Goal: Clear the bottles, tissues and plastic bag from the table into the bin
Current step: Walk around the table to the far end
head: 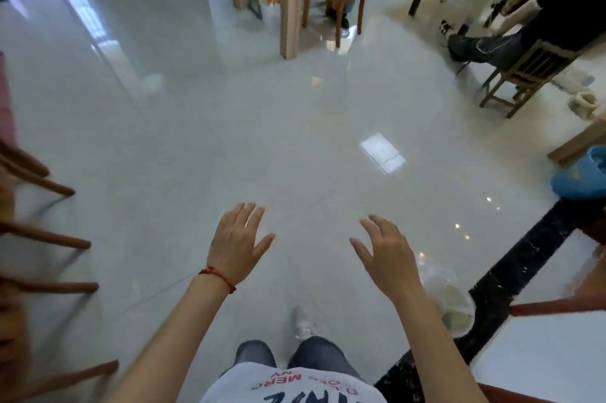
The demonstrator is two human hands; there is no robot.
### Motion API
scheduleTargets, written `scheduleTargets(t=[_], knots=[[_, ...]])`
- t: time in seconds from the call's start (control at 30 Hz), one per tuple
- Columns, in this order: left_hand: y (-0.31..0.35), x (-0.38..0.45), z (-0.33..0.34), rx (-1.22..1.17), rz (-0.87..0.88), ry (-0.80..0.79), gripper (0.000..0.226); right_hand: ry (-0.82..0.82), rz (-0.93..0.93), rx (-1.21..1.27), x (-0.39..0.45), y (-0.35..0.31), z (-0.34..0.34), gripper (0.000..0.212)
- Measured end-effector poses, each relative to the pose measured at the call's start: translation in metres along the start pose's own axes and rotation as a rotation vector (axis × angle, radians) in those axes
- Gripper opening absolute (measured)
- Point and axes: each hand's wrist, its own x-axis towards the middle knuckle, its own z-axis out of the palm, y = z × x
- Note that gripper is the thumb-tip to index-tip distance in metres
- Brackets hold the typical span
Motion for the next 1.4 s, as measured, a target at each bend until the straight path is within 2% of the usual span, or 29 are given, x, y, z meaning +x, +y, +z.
scheduleTargets(t=[0.23,0.47,0.67,0.87,1.0,1.1,1.2,1.4], knots=[[-0.036,0.008,-0.020,-0.018,-0.336,0.093,0.085,-0.101,-0.305,-0.004,0.103,-0.031,0.003,0.044],[-0.064,0.030,-0.037,-0.011,-0.502,0.140,0.085,-0.155,-0.446,0.062,0.179,-0.069,0.015,0.044],[-0.116,0.071,-0.051,-0.001,-0.546,0.150,0.091,-0.194,-0.498,0.052,0.247,-0.113,0.038,0.045],[-0.204,0.141,-0.081,-0.001,-0.533,0.153,0.091,-0.185,-0.510,0.020,0.334,-0.180,0.069,0.045],[-0.264,0.187,-0.107,0.005,-0.544,0.175,0.076,-0.199,-0.502,0.010,0.392,-0.236,0.084,0.046],[-0.303,0.219,-0.125,0.020,-0.523,0.192,0.078,-0.206,-0.515,0.003,0.430,-0.273,0.091,0.046],[-0.331,0.247,-0.138,0.035,-0.522,0.187,0.062,-0.204,-0.524,-0.012,0.462,-0.295,0.097,0.046],[-0.393,0.323,-0.161,-0.012,-0.530,0.166,0.103,-0.236,-0.526,-0.015,0.555,-0.341,0.120,0.046]])
